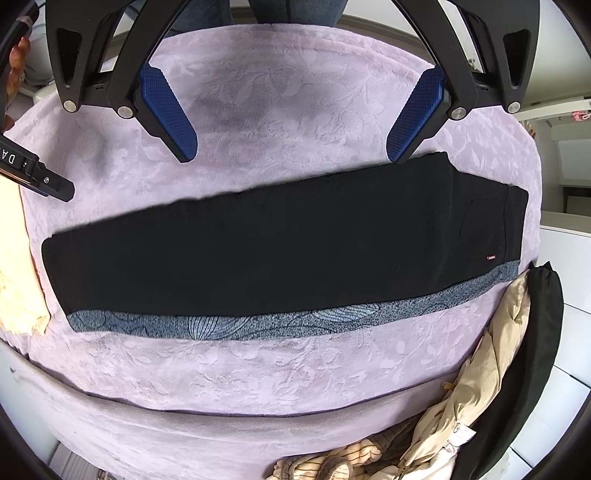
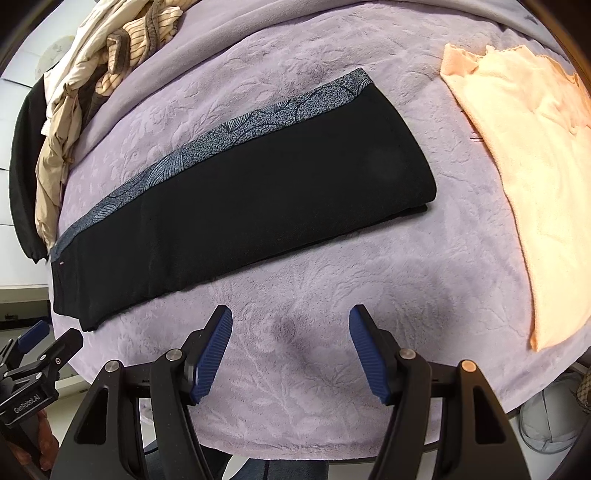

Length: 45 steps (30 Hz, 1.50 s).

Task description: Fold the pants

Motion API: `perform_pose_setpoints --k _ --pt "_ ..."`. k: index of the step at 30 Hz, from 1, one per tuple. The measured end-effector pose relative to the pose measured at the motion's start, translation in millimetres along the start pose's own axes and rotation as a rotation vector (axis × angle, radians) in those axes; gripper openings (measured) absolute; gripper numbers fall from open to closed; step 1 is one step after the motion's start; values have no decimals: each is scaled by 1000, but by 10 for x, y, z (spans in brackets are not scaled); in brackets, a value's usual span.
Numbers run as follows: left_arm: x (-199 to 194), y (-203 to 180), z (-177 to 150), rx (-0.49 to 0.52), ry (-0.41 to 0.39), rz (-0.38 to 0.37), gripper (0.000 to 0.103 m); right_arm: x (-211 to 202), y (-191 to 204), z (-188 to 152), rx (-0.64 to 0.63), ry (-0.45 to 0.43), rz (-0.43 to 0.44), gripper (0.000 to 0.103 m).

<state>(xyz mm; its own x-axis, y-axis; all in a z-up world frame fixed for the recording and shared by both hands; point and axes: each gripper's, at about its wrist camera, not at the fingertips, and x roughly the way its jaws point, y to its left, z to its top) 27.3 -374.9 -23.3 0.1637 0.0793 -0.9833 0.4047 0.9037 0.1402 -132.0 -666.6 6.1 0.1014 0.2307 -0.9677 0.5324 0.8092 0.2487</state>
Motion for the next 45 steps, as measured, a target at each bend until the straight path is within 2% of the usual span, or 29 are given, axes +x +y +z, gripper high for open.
perform_pose_setpoints --k 9,12,19,21,22,28,30,31,32,34,38,41,42,44,45 --pt "-175 -55 336 -26 -80 -40 103 -381 -322 386 5 -138 -30 70" --pt "-113 -87 464 -43 -90 -49 103 -518 -481 541 19 -181 -43 70" --pt "229 -142 502 -65 -48 -44 103 -334 -760 570 112 -156 35 69" --pt "333 -156 481 -62 -34 -40 103 -198 -849 494 159 -131 78 62" --pt "390 -164 475 -60 -25 -42 103 -113 -898 449 190 -117 120 54" --pt "702 -249 478 -36 14 -28 103 222 -1075 352 326 -120 250 46" --pt "778 -269 488 -36 32 -18 103 301 -1140 367 379 -132 291 33" --pt "800 -278 492 -38 37 -20 103 331 -1170 380 406 -134 296 21" --pt "800 -285 493 -38 36 -22 103 334 -1187 391 426 -140 286 14" --pt "780 -307 488 -23 22 -21 103 287 -1191 380 431 -171 311 10" --pt "881 -321 457 -4 50 0 103 313 -1173 363 421 -170 295 10" --pt "892 -288 427 -22 58 -11 103 380 -1243 322 478 -143 355 14" --pt "875 -290 421 -18 50 -12 103 368 -1240 306 473 -139 383 18" --pt "867 -311 422 -4 45 -5 103 348 -1205 264 443 -135 421 36" --pt "865 -322 426 1 45 -7 103 362 -1163 246 419 -124 443 40"
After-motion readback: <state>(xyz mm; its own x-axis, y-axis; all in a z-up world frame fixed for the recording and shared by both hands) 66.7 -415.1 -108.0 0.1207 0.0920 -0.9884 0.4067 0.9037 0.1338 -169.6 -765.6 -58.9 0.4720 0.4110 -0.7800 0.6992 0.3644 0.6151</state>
